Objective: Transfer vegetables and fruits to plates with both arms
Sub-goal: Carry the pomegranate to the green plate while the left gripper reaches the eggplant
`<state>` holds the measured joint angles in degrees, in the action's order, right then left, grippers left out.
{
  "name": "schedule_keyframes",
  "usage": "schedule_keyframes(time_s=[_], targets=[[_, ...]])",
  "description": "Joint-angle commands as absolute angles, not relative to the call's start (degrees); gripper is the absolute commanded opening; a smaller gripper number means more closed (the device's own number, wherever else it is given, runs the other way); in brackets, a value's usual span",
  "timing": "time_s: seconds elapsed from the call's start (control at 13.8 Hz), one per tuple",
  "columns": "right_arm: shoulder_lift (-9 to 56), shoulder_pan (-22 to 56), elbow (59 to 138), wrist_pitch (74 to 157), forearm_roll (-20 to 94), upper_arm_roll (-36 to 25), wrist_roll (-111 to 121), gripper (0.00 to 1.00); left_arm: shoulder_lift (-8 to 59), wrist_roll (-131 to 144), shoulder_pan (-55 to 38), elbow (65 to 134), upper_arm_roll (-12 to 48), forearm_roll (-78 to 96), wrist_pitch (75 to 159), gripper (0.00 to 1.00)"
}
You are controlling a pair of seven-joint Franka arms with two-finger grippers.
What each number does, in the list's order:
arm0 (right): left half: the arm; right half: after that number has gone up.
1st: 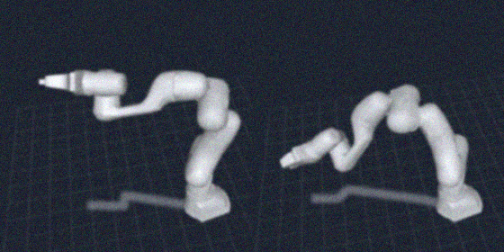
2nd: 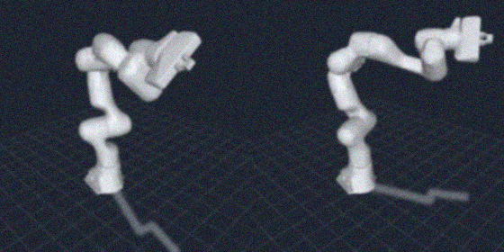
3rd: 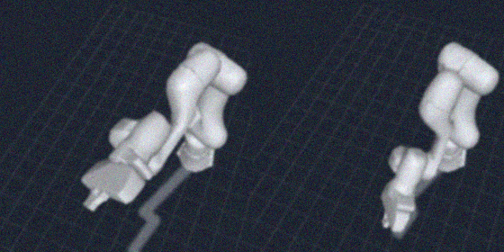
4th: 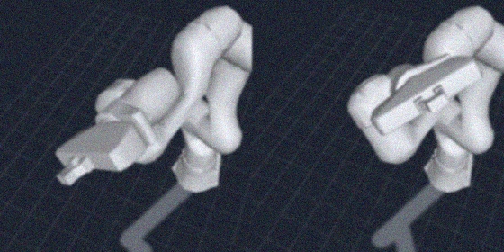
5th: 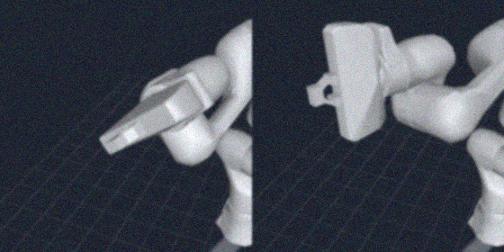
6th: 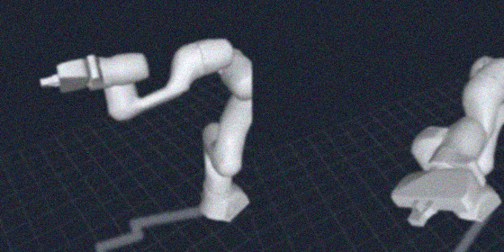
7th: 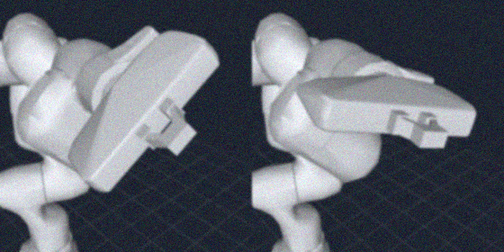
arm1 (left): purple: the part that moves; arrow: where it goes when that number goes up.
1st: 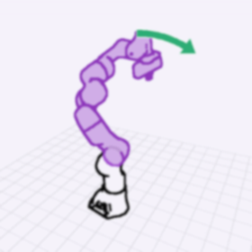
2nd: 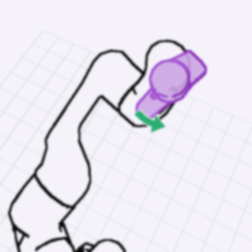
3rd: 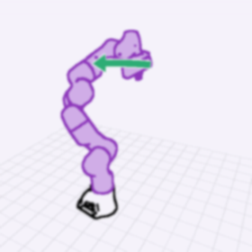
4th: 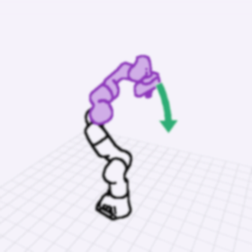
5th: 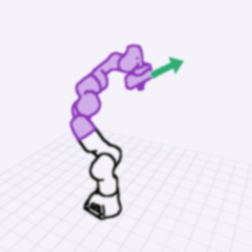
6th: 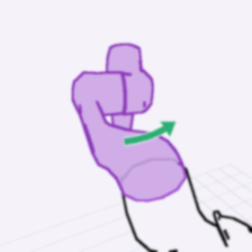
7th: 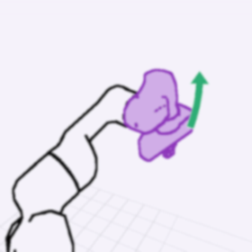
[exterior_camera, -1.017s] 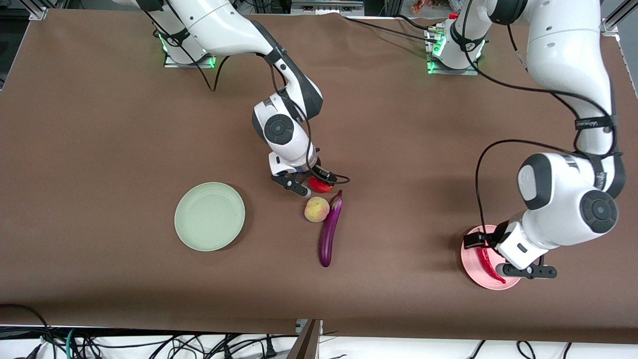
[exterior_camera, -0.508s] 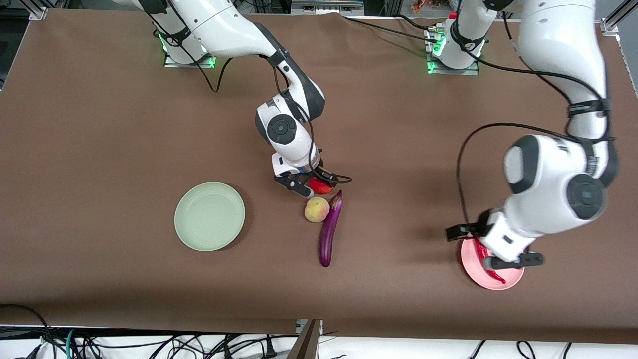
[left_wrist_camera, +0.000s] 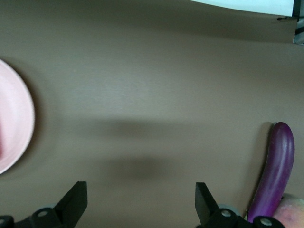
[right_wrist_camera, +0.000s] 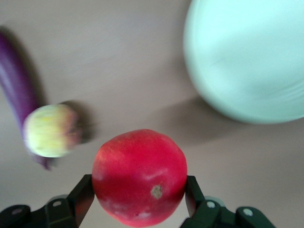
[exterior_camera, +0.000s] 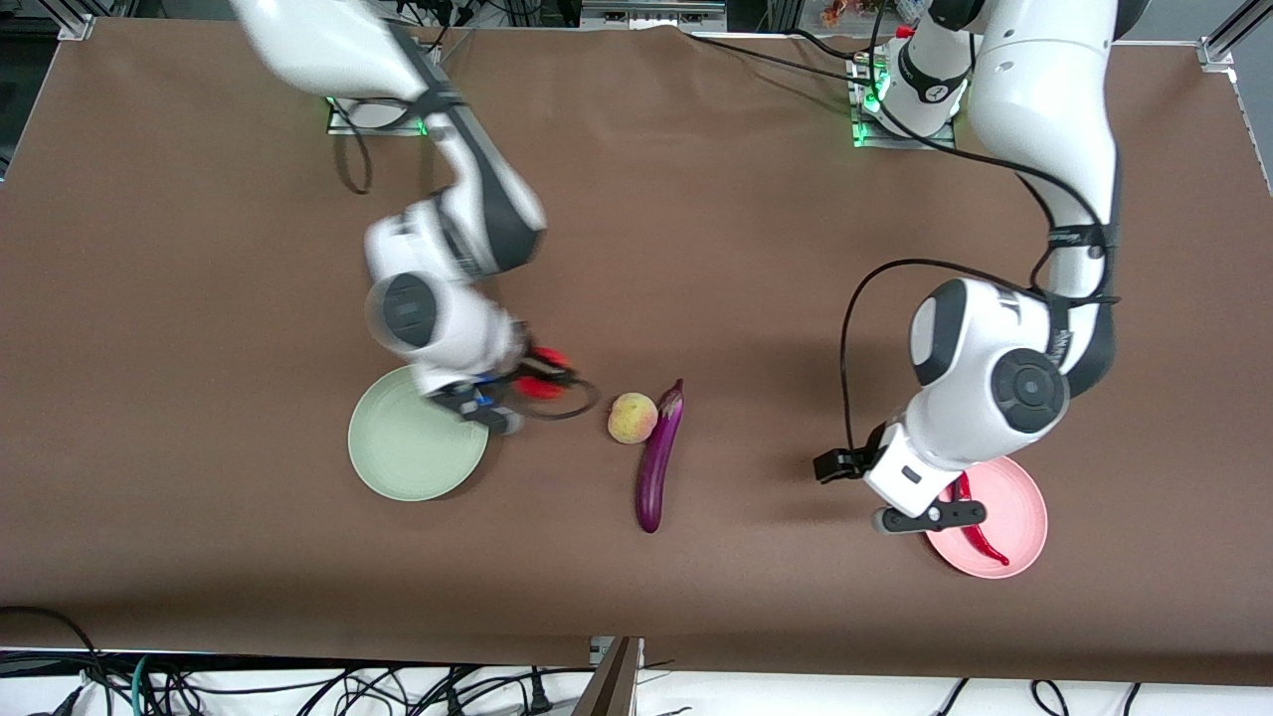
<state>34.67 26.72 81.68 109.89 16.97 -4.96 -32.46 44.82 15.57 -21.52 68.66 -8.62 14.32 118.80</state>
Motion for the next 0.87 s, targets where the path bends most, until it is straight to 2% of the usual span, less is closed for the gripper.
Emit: schedule_keyframes(time_s=[0.0, 0.15, 0.22, 0.29, 0.36, 0.51, 0.8], targets=[[34.62, 21.63, 83.06, 107.84, 14.52, -6.41, -17.10, 0.14, 47.36, 15.64, -25.39, 69.08, -9.40, 16.00, 123.03, 1.00], [36.56, 20.92, 82.97, 109.50, 11.61, -6.50, -15.30, 0.23, 48.95, 17.30, -27.67, 69.17, -9.05, 16.00, 125.84, 1.00], [37.08, 20.74, 83.06, 110.99, 11.60, -6.50, -15.03, 0.43, 49.83, 19.58, -28.82, 69.08, -8.97, 16.00, 127.86, 1.00], [37.35, 20.74, 83.06, 111.70, 11.51, -6.50, -14.94, 0.92, 51.05, 21.77, -30.22, 69.08, -8.96, 15.91, 130.75, 1.00], [37.44, 20.74, 82.97, 111.71, 11.43, -6.50, -14.94, 1.00, 52.20, 23.80, -31.54, 69.08, -8.96, 15.91, 133.65, 1.00], [37.35, 21.00, 82.97, 111.62, 11.51, -6.50, -15.29, 1.00, 53.69, 25.75, -32.51, 68.91, -8.88, 15.91, 138.15, 1.00], [37.09, 24.24, 82.79, 111.79, 12.13, -6.06, -22.89, 1.00, 55.02, 26.02, -35.33, 69.08, -8.70, 15.82, 140.18, 1.00]])
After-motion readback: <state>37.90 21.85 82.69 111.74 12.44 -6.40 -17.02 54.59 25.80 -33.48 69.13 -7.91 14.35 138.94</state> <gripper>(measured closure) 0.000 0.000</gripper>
